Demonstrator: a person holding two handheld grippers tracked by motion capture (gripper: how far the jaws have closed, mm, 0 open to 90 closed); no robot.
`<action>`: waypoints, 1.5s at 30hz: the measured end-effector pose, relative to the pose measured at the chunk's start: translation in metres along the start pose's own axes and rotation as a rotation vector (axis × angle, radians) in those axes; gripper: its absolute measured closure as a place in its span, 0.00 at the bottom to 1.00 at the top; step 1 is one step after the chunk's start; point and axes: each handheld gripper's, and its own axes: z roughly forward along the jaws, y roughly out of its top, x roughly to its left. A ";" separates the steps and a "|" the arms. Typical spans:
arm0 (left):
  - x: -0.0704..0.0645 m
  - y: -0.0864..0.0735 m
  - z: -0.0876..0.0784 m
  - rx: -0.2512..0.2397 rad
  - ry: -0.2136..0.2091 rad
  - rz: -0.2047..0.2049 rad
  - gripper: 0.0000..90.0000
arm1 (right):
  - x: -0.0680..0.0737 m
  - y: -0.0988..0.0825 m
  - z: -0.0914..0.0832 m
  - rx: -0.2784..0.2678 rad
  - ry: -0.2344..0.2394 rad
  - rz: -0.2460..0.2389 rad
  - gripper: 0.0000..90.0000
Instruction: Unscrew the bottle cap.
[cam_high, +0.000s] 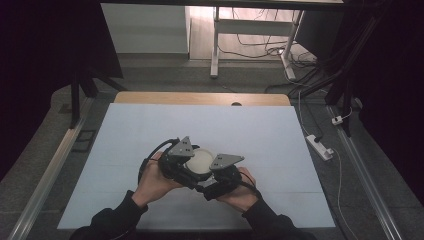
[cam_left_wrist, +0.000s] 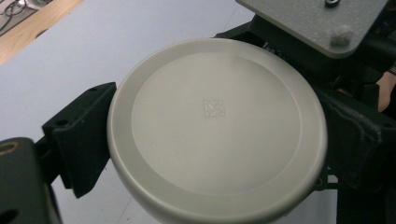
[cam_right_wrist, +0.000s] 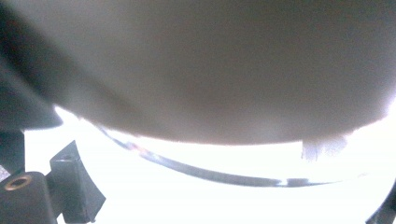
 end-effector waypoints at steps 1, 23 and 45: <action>0.000 0.000 -0.001 -0.001 0.001 -0.002 0.09 | -0.001 0.000 0.000 0.000 -0.002 -0.002 0.07; 0.003 -0.007 -0.020 -0.038 -0.017 -0.025 0.09 | -0.021 -0.003 -0.009 -0.016 -0.051 0.031 0.07; -0.013 -0.015 -0.027 -0.052 -0.049 0.004 0.09 | -0.044 0.001 -0.017 -0.038 -0.097 0.055 0.07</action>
